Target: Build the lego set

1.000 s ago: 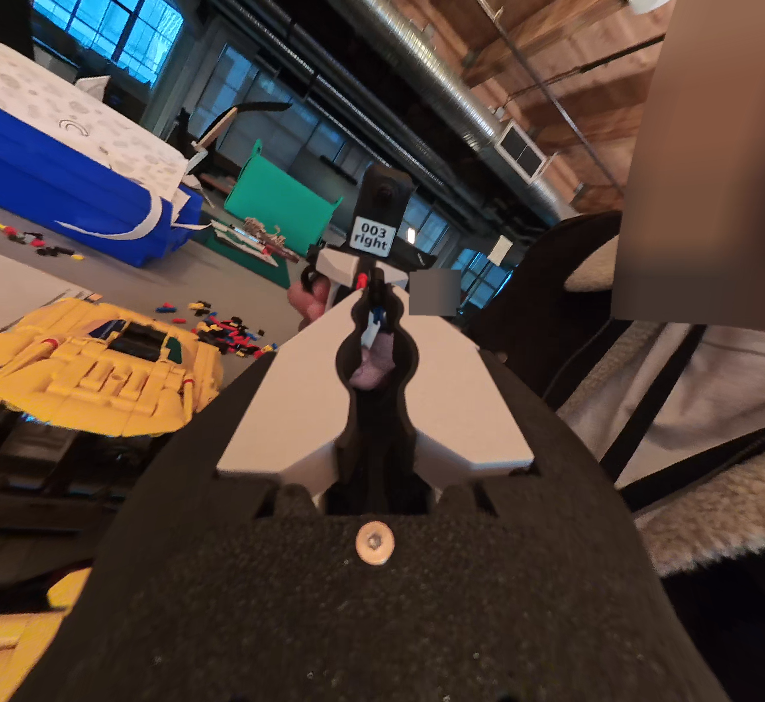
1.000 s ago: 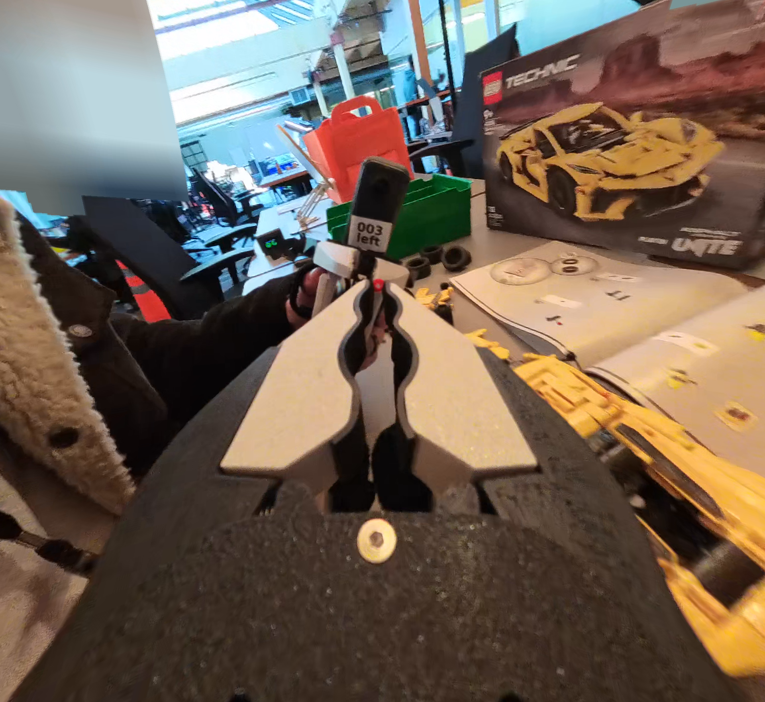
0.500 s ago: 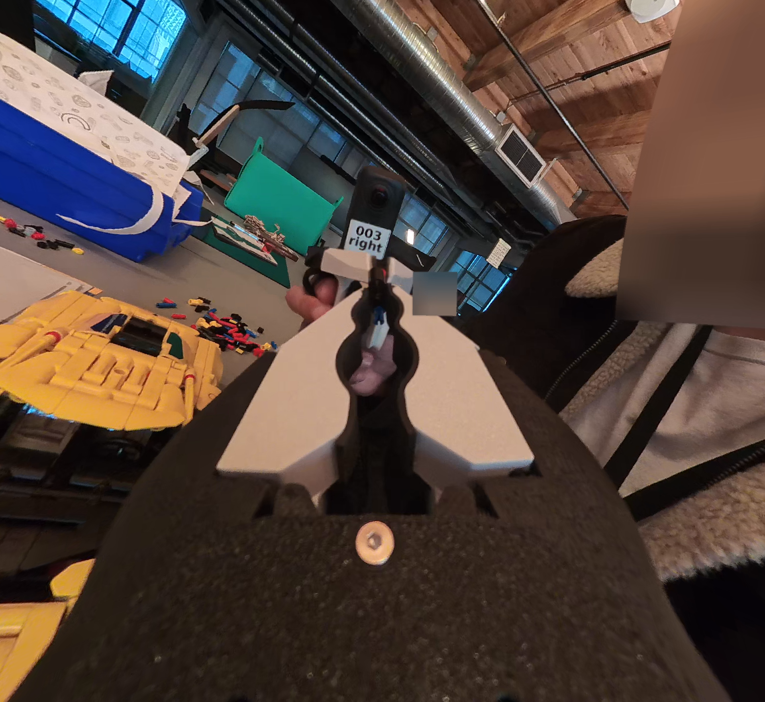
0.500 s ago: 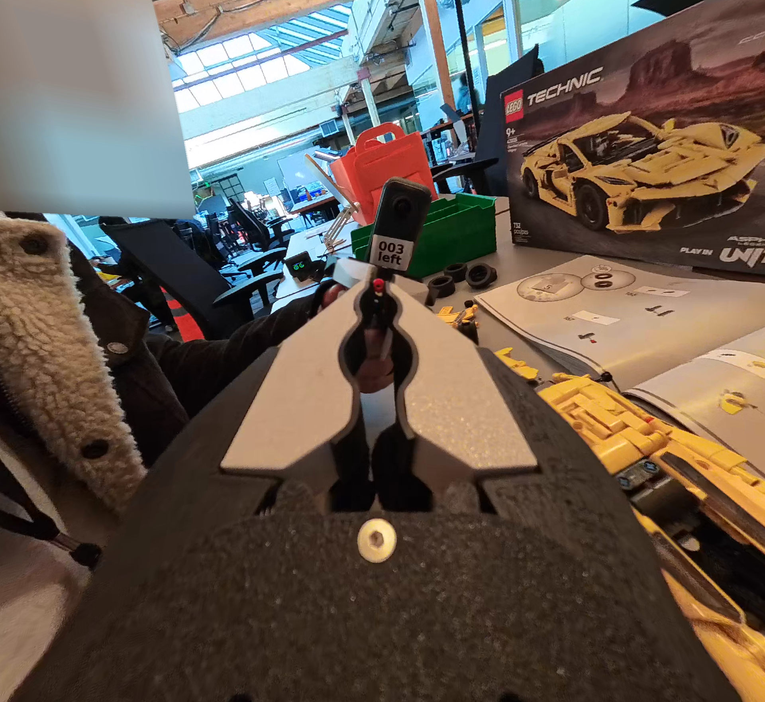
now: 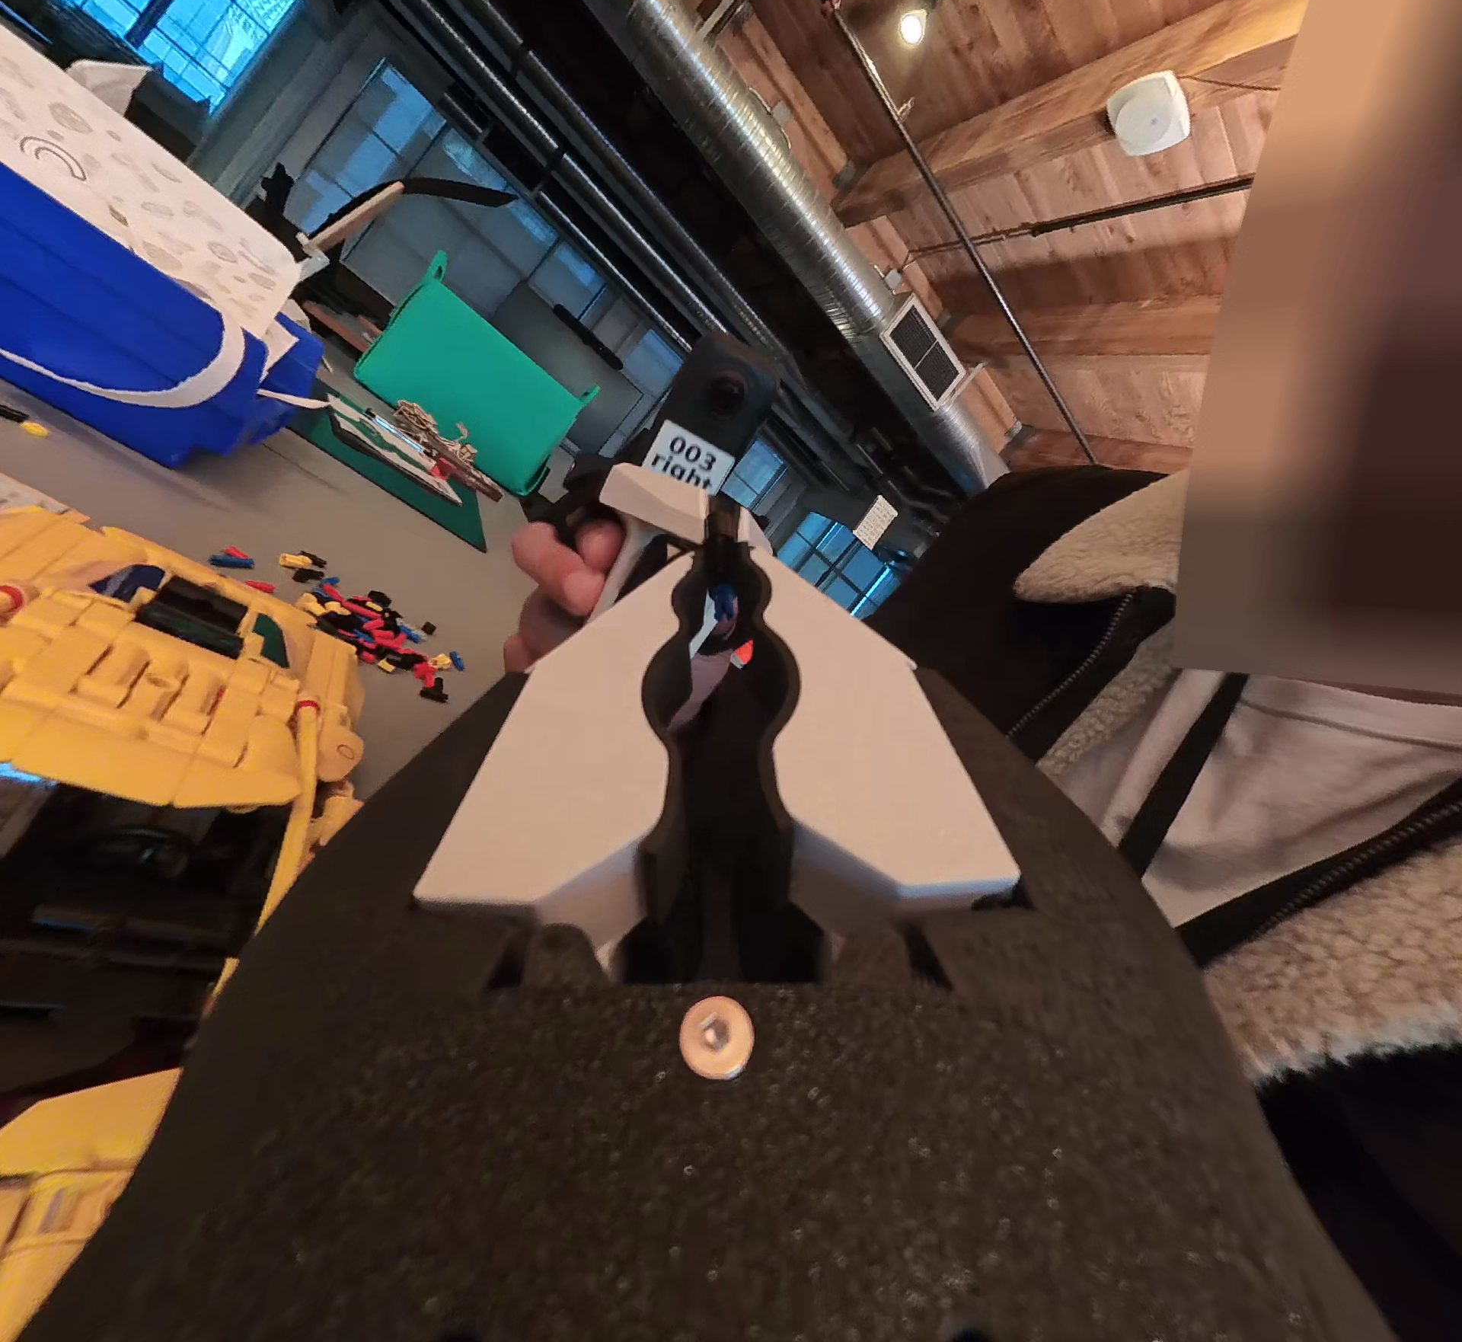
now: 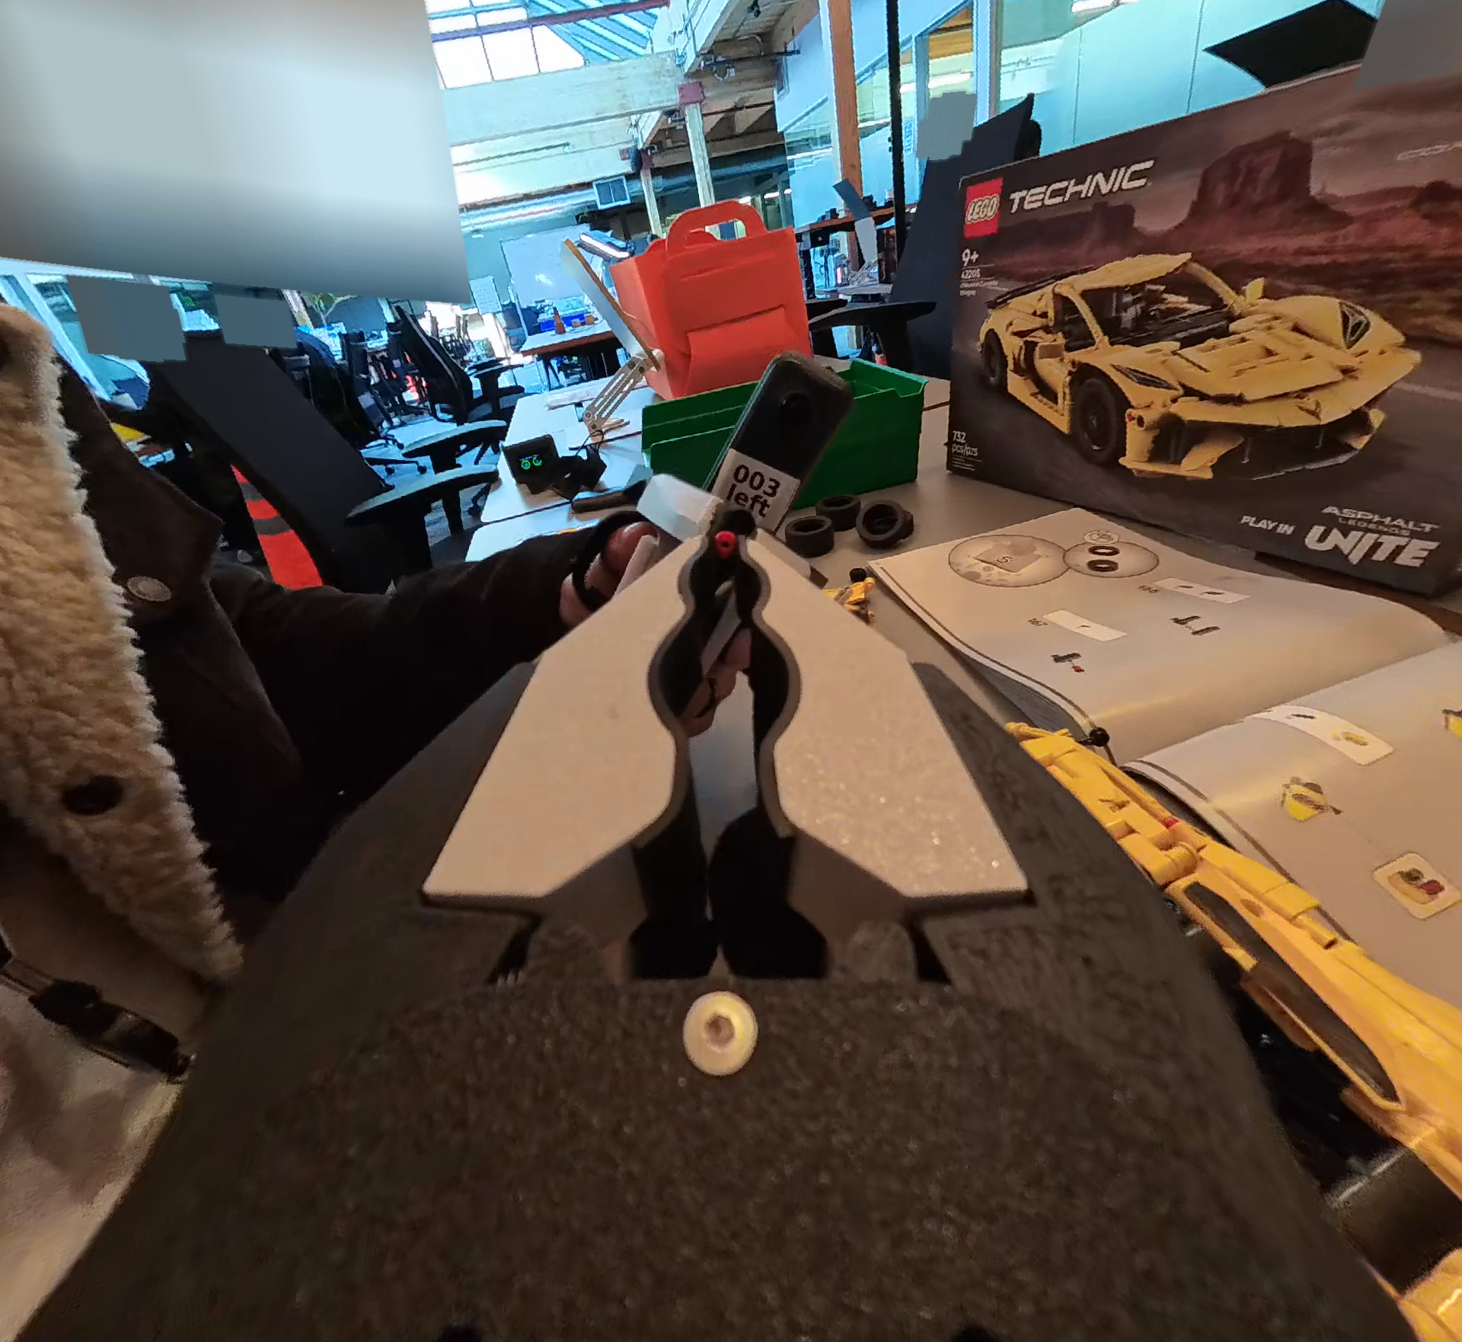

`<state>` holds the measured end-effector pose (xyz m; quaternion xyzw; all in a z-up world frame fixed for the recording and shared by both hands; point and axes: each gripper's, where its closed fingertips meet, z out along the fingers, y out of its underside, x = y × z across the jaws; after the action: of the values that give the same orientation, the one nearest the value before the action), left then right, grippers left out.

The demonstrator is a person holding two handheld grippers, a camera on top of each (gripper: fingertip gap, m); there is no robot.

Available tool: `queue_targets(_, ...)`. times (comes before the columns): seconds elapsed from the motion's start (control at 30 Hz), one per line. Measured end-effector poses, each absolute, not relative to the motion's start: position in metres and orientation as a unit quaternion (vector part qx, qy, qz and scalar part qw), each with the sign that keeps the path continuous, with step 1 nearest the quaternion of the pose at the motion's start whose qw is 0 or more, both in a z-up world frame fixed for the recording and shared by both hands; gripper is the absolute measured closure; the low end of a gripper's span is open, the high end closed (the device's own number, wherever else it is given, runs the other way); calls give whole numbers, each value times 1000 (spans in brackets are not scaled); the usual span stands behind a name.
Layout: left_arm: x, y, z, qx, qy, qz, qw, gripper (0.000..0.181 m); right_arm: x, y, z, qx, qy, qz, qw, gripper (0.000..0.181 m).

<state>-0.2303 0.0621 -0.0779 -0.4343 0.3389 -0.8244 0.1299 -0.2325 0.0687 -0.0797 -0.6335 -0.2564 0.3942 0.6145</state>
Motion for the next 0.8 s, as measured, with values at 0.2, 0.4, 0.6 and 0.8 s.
queue_targets(0.2, -228, 61, -84, -443, 337, -824, 110, 175, -231, 68, -87, -646, -271, 415, 581, 179)
queue_targets(0.4, -227, 60, -91, -458, 359, -804, 120, 175, -232, 67, -95, -661, -262, 459, 532, 179)
queue_targets(0.6, -218, 73, -99, -490, 324, -800, 124, 174, -220, 82, -102, -698, -252, 385, 549, 176)
queue_targets(0.8, -217, 96, -101, -509, 249, -814, 127, 174, -217, 93, -105, -697, -303, 200, 619, 140)
